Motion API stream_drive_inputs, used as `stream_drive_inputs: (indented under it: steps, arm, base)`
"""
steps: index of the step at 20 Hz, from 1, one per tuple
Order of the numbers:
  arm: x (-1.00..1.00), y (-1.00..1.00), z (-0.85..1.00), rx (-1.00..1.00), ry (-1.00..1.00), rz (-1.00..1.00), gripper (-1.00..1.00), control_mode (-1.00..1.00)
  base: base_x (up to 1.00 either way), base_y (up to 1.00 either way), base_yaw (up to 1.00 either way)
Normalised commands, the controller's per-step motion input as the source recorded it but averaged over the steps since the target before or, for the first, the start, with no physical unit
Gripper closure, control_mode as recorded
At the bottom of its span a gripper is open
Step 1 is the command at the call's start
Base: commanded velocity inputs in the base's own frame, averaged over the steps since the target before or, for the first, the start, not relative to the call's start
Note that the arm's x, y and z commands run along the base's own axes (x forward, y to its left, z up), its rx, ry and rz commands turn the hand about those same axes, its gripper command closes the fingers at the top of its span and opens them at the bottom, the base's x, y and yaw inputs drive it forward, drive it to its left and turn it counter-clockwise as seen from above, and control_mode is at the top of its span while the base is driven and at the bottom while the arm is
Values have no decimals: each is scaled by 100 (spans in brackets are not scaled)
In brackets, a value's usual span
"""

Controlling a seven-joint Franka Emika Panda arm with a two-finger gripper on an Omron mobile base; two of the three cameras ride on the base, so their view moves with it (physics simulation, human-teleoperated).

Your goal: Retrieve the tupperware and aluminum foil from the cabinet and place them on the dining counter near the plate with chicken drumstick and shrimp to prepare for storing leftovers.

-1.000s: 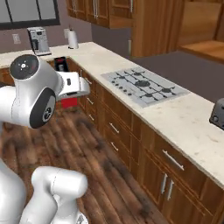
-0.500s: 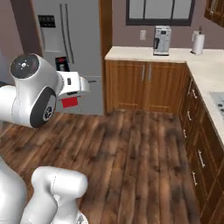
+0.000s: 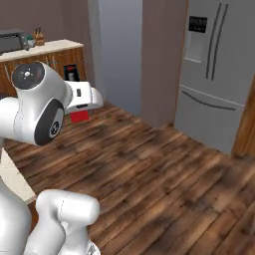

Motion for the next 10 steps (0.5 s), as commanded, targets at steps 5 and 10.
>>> stream_drive_inputs:
  steps: [5, 10]
  arm:
    - [0, 0, 0, 0, 0, 0, 100, 100]
    - [0, 0, 0, 0, 0, 0, 100, 100]
  base:
    - [0, 0, 100]
    - [5, -22, 97]
